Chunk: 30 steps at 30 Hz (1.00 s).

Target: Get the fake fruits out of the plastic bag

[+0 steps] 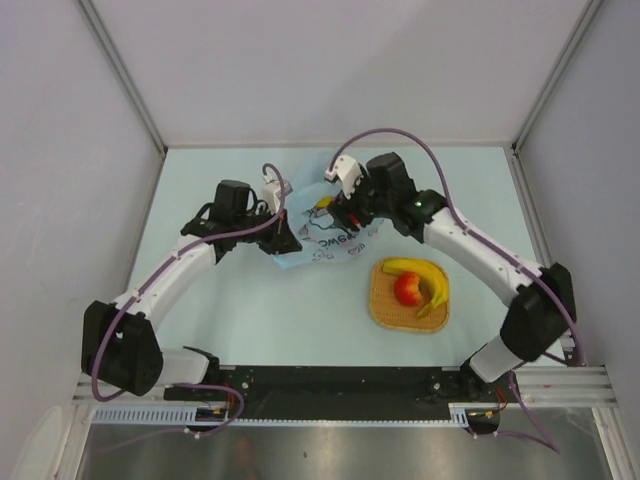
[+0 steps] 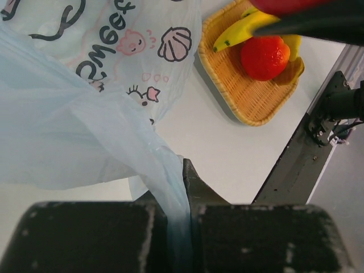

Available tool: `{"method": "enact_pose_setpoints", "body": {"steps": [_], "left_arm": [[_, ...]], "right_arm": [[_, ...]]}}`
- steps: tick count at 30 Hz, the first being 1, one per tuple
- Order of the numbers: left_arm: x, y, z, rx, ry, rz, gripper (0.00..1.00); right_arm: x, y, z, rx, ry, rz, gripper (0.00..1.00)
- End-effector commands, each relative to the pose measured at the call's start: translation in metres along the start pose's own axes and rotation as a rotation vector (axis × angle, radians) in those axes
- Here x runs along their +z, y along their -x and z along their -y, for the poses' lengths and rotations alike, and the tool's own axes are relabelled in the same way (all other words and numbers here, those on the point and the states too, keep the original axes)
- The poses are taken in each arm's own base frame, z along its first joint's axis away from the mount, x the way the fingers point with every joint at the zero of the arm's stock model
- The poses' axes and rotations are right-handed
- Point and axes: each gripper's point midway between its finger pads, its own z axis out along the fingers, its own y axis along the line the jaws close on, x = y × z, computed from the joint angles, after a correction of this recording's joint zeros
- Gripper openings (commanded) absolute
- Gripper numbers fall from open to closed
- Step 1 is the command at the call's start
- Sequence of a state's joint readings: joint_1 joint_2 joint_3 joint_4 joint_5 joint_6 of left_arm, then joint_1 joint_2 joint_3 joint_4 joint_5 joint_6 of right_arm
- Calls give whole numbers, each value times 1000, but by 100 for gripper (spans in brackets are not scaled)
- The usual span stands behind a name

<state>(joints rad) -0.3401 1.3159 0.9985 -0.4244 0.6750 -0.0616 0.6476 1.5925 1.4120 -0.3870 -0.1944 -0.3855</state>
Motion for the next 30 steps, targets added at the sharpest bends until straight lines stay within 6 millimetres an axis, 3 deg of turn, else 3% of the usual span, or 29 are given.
{"method": "enact_pose_setpoints", "body": {"steps": [1,3,5,11,23,26,30], "left_arm": [[-2,29,-2,47,13,64,0],[-2,31,-1,50,11,64,0],[-2,30,-2,51,13,63,0],[0,22,-3,44,10,57,0],[-5,15,0,51,8,64,1],[-7,14,2,57,7,66,0],[-8,17,4,61,5,76,0]], "right_arm": [[-39,-54,-61,-234,232,-114,55],[-49,-74,-65,-349,229,-170,55],[-57,-105,-73,-387,249,-276,55],[-69,-160,-79,-547,269,-457,58],[-48,-200,-78,-737,279,-573,67],[-45,-210,-75,-752,280,-610,71],[-42,-208,-70,-756,248,-613,82]]}}
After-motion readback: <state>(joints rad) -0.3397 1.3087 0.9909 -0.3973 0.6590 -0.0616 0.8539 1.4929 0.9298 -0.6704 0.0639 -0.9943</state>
